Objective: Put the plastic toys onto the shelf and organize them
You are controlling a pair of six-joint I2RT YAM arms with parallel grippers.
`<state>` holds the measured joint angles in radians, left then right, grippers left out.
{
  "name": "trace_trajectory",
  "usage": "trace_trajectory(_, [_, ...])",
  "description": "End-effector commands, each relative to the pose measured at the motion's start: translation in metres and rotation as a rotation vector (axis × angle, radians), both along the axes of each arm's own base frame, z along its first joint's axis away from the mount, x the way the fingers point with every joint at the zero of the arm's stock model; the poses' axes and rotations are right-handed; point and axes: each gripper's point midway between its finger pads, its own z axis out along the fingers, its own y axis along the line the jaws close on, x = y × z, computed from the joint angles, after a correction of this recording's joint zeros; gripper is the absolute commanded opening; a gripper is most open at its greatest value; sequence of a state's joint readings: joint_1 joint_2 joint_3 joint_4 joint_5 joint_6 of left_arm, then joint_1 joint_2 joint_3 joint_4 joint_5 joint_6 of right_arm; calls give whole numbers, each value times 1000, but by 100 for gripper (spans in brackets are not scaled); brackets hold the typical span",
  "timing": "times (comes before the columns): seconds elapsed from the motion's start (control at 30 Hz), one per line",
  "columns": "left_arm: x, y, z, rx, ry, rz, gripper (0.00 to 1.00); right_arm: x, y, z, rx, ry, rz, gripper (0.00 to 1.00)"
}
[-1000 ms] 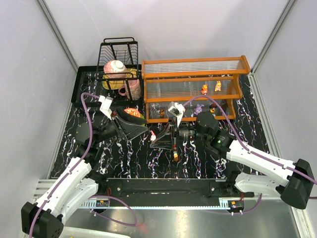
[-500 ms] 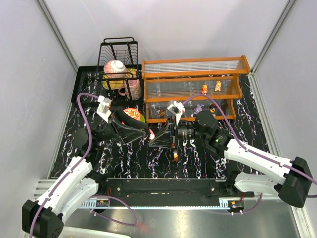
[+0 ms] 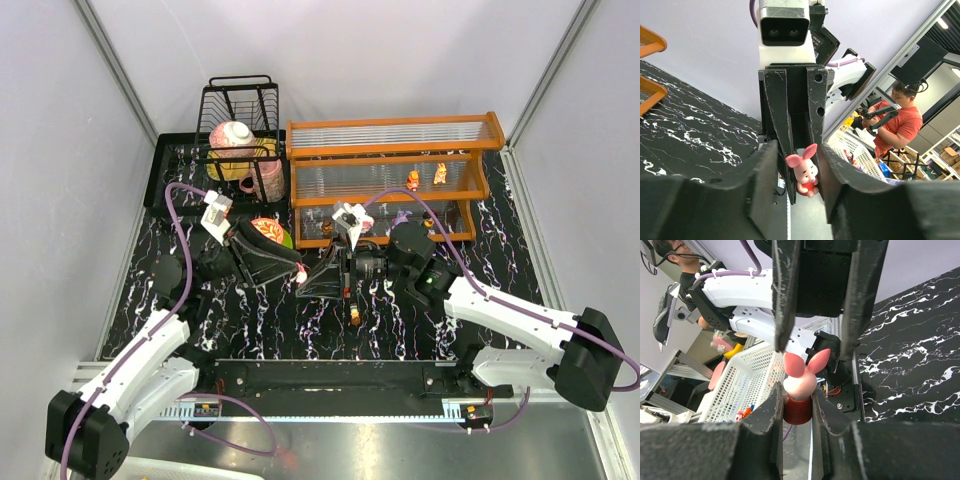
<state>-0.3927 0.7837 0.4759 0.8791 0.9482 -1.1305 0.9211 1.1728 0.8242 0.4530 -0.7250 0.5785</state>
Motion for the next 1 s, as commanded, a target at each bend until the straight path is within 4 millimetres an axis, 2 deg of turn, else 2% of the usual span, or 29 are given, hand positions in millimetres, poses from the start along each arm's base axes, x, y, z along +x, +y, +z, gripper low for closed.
trace_trajectory(0.0, [-13, 1, 12, -26, -94, -36, 38, -2, -1, 24, 75, -51, 23, 0])
trace_trajectory(0.07, [-14, 1, 12, -25, -94, -40, 31, -2, -1, 26, 80, -54, 23, 0])
trace_trajectory(0.27, [-16, 0, 9, -23, -87, -49, 26, -1, 1, 28, 88, -55, 26, 0])
trace_trajectory(0.37, [-17, 0, 9, -21, -89, -56, 26, -2, 1, 29, 92, -58, 30, 0])
trace_trajectory(0.53, [-21, 0, 7, -23, -81, -75, 32, -2, 0, 32, 105, -66, 22, 0])
trace_trajectory(0.77, [-26, 1, 8, -36, -92, -94, 33, 0, -1, 33, 108, -69, 16, 0])
trace_trajectory(0.97, [-27, 1, 9, -34, -95, -99, 17, 0, -1, 32, 108, -73, 16, 0])
